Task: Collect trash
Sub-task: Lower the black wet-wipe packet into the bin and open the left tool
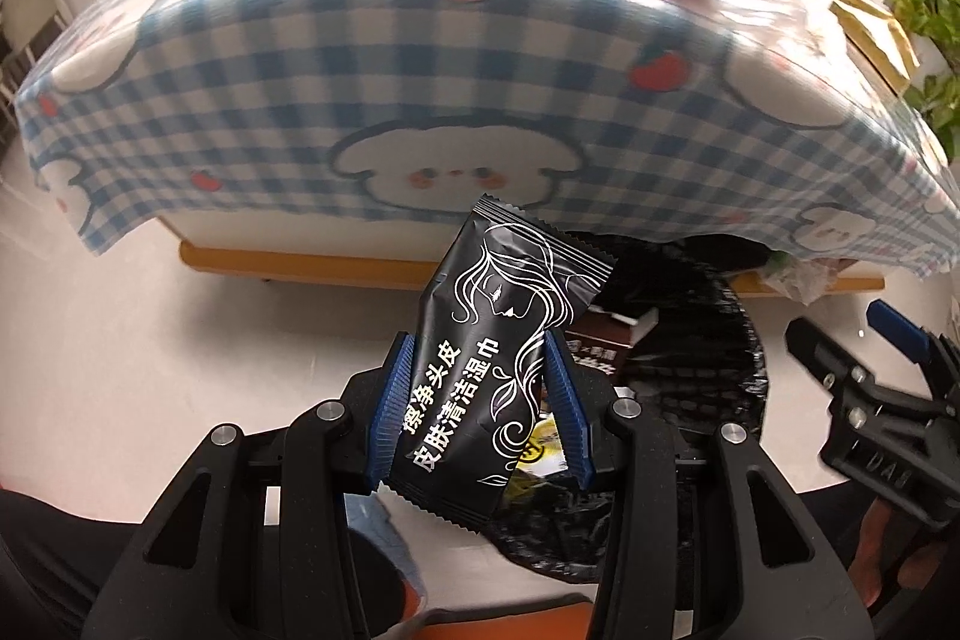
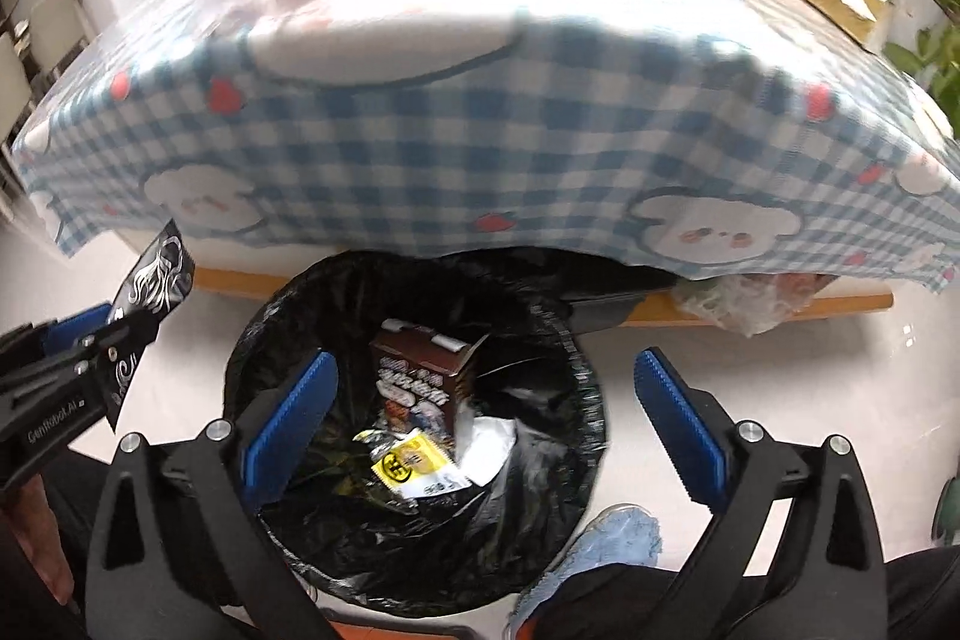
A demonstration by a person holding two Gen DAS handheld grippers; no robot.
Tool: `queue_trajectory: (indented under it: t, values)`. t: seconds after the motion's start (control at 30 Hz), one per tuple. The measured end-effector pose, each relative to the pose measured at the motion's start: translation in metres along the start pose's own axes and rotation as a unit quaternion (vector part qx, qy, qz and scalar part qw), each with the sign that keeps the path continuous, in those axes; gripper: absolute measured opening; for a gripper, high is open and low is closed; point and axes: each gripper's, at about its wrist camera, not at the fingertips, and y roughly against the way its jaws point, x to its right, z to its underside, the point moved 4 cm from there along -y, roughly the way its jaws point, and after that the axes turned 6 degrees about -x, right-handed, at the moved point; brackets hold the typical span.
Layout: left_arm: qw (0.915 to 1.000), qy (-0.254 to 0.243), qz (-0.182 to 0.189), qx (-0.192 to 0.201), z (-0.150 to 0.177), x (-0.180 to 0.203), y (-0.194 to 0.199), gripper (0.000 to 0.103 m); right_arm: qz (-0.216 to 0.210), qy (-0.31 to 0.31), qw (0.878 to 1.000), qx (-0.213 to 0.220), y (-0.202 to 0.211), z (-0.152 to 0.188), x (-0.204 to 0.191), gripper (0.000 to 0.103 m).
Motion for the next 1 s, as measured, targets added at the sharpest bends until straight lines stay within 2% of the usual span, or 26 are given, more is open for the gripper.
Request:
queue_trajectory:
  t: [0.17,0.37,0.77,0.93,1.0]
  values:
    - [0.9998,-0.018,0.009,-0.008,-0.001,0.025,-0.005,0.043,0.008,-0.029,1.000,0.008,0.007,0.000,0.029,0.095]
    - [0.9993,-0.030,0.020,-0.013,-0.003,0.043,-0.009,0.043,0.014,-0.052,0.999,-0.005,0.004,0.006,0.052,0.095]
    - [0.9979,-0.050,0.032,-0.027,-0.008,0.076,-0.030,0.045,0.034,-0.047,0.998,-0.002,0.001,0.007,0.073,0.095]
    - [0.9979,-0.054,0.029,-0.020,-0.008,0.086,-0.038,0.053,0.033,-0.059,0.998,-0.004,0.000,0.005,0.081,0.095]
    - [0.9982,-0.055,0.021,-0.014,-0.009,0.085,-0.039,0.062,0.034,-0.058,0.998,-0.003,0.000,0.004,0.081,0.095]
